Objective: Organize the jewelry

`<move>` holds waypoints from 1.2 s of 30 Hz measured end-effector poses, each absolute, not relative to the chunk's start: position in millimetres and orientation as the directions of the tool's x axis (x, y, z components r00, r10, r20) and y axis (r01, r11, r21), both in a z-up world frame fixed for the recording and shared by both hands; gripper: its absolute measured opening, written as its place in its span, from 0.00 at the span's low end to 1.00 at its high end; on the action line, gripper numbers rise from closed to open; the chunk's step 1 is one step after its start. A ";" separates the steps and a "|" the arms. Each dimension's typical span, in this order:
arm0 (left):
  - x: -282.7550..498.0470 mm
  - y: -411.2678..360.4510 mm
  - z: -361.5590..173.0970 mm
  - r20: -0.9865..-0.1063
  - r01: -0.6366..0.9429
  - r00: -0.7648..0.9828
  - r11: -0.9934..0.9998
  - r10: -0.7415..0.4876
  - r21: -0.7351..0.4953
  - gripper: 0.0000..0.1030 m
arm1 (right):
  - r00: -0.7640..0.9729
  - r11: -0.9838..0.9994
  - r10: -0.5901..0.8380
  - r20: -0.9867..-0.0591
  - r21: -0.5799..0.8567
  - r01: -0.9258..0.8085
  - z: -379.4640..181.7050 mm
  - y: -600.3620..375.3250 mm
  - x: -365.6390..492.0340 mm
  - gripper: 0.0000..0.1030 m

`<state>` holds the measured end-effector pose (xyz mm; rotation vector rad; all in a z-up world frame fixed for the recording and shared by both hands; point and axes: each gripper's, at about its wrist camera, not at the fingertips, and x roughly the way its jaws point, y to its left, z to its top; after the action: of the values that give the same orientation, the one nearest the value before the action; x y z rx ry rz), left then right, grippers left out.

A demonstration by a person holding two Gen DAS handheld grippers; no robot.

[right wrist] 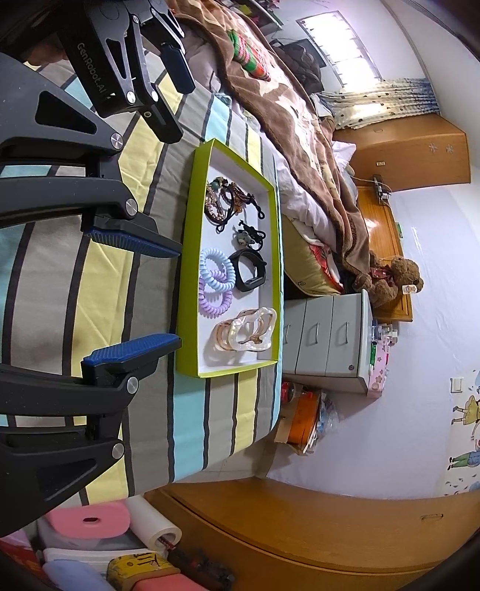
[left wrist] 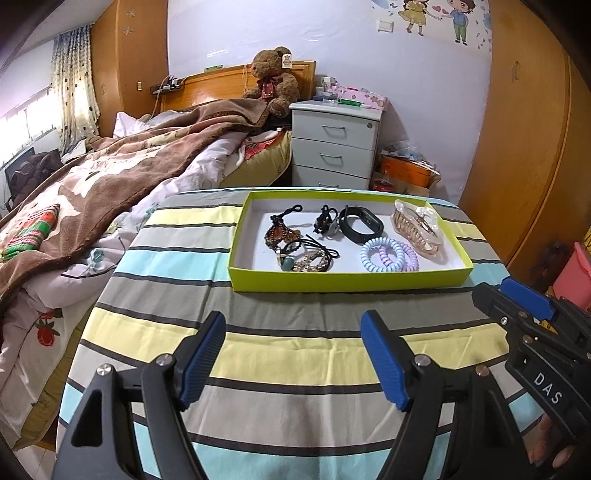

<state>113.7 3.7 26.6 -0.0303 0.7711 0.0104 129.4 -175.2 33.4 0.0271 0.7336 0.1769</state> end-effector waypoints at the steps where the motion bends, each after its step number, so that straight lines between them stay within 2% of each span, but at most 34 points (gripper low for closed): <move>1: 113.4 3.8 26.3 -0.697 -0.020 0.717 1.000 -0.003 -0.025 0.75 | 0.728 0.984 0.172 -0.664 0.087 -0.153 33.2 -175.4 129.2 0.43; 36: 110.9 6.4 25.4 -0.704 -0.027 0.710 0.999 -0.007 -0.038 0.75 | 0.730 0.984 0.173 -0.662 0.087 -0.155 34.6 -175.4 126.6 0.43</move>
<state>110.9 6.4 25.4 -0.0466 0.7813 0.0111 126.6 -175.4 34.6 0.0261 0.7313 0.1802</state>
